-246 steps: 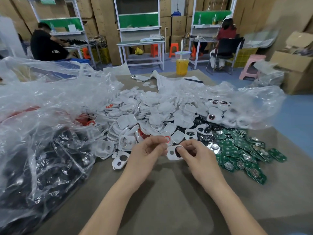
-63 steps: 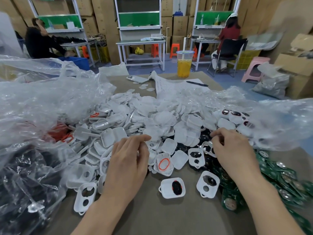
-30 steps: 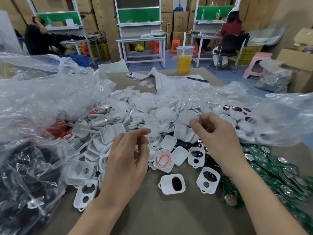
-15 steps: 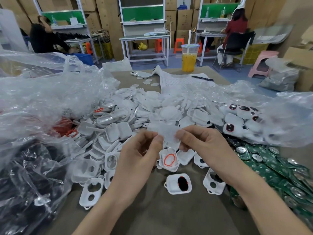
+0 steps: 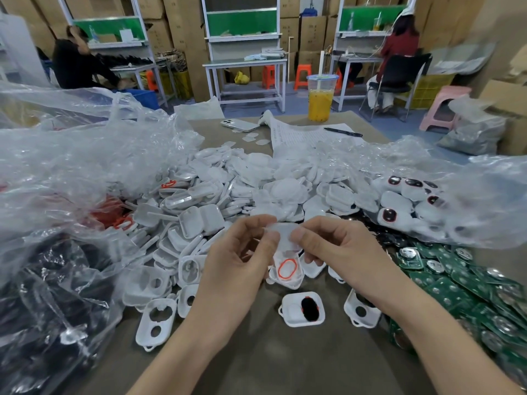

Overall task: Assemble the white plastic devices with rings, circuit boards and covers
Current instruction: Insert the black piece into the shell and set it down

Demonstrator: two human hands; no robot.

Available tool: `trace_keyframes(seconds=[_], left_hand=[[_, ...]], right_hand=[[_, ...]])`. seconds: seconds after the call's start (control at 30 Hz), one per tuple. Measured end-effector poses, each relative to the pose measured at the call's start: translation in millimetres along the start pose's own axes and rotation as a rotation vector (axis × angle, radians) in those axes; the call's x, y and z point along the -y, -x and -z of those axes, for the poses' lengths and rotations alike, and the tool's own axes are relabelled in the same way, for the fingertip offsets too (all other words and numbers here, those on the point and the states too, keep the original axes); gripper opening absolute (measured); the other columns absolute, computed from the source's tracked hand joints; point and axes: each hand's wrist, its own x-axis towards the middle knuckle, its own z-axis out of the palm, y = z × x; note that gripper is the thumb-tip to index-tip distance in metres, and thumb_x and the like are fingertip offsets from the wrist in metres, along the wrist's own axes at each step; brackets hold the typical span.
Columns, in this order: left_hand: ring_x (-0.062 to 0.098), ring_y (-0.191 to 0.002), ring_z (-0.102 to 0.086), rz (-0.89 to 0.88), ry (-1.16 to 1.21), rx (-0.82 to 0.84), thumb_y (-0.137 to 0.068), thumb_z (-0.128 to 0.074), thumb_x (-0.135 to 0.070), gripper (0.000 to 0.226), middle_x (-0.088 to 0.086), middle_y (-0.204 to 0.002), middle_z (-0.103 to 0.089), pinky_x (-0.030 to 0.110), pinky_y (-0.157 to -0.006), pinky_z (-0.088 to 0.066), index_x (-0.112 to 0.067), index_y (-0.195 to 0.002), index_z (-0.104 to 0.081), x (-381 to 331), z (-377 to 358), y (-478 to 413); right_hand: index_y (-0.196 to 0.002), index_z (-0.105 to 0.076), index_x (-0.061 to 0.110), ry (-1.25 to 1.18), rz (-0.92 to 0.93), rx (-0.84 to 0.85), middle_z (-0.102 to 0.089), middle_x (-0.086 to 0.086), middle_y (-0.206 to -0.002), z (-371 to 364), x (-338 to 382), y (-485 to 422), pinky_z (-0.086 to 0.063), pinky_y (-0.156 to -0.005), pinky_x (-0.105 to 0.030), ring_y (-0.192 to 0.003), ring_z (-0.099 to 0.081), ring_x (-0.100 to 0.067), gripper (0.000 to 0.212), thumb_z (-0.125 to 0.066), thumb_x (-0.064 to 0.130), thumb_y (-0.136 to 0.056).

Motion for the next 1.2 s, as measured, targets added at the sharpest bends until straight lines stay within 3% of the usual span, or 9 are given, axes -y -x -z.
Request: trace_keyframes(seconds=[0.1, 0.3, 0.43, 0.53, 0.67, 0.87, 1.2], left_hand=[[0.009, -0.063, -0.058, -0.016, -0.015, -0.004, -0.099, -0.064, -0.021, 0.025, -0.009, -0.081, -0.065, 0.03, -0.062, -0.046, -0.045, -0.106, -0.067, 0.9, 1.0, 0.3], [0.008, -0.065, -0.061, -0.041, -0.01, 0.009, -0.101, -0.061, -0.015, 0.028, -0.004, -0.085, -0.068, 0.023, -0.062, -0.048, -0.041, -0.109, -0.066, -0.4, 0.5, 1.9], [0.01, -0.066, -0.062, -0.066, -0.031, -0.013, -0.1, -0.062, -0.017, 0.027, -0.005, -0.084, -0.068, 0.025, -0.064, -0.048, -0.042, -0.109, -0.066, -0.4, 2.0, 1.5], [0.009, -0.066, -0.06, -0.057, -0.022, -0.037, -0.098, -0.065, -0.019, 0.027, -0.003, -0.085, -0.069, 0.023, -0.059, -0.047, -0.043, -0.108, -0.066, -0.9, 4.1, 1.0], [0.01, -0.064, -0.059, -0.058, -0.009, -0.051, -0.097, -0.066, -0.017, 0.028, 0.0, -0.085, -0.069, 0.022, -0.057, -0.048, -0.044, -0.106, -0.067, -1.3, 4.4, 0.7], [0.013, -0.068, -0.062, -0.06, -0.021, -0.046, -0.097, -0.067, -0.019, 0.029, -0.002, -0.085, -0.07, 0.024, -0.062, -0.052, -0.046, -0.106, -0.067, -1.0, 3.4, 1.8], [0.009, -0.066, -0.061, -0.077, -0.044, -0.026, -0.102, -0.057, -0.013, 0.032, -0.01, -0.082, -0.069, 0.016, -0.055, -0.046, -0.043, -0.111, -0.066, -0.6, 5.1, 2.5]], right_hand=[[-0.081, -0.077, 0.028, 0.037, -0.005, -0.003, -0.069, 0.007, -0.067, 0.1, -0.3, 1.1, -0.046, -0.063, -0.014, -0.062, -0.06, -0.004, 0.019, -0.07, 0.046, -0.082], [-0.07, -0.074, 0.028, 0.001, -0.02, -0.021, -0.062, 0.003, -0.06, 5.1, 5.1, 1.8, -0.036, -0.049, -0.007, -0.053, -0.051, -0.002, 0.026, -0.065, 0.029, -0.095], [-0.074, -0.077, 0.024, -0.052, -0.021, -0.002, -0.069, 0.004, -0.067, 3.8, 5.6, 1.4, -0.041, -0.055, -0.01, -0.058, -0.055, -0.007, 0.034, -0.056, 0.025, -0.101], [-0.083, -0.078, 0.014, -0.133, -0.036, -0.003, -0.074, -0.001, -0.08, 3.4, 3.5, -0.1, -0.046, -0.059, -0.018, -0.065, -0.058, -0.013, 0.034, -0.055, 0.035, -0.097], [-0.081, -0.078, 0.016, -0.144, -0.043, 0.005, -0.075, -0.004, -0.08, 1.9, 4.4, -0.2, -0.047, -0.058, -0.019, -0.063, -0.059, -0.013, 0.037, -0.055, 0.044, -0.09], [-0.076, -0.076, 0.019, -0.05, -0.035, 0.012, -0.07, 0.009, -0.063, 3.2, 8.1, 1.9, -0.039, -0.049, -0.008, -0.053, -0.056, 0.001, 0.023, -0.064, 0.022, -0.096], [-0.078, -0.077, 0.023, -0.034, -0.029, -0.005, -0.073, 0.007, -0.07, 4.7, 7.3, 2.6, -0.043, -0.054, -0.01, -0.056, -0.057, -0.002, 0.025, -0.061, 0.023, -0.098]])
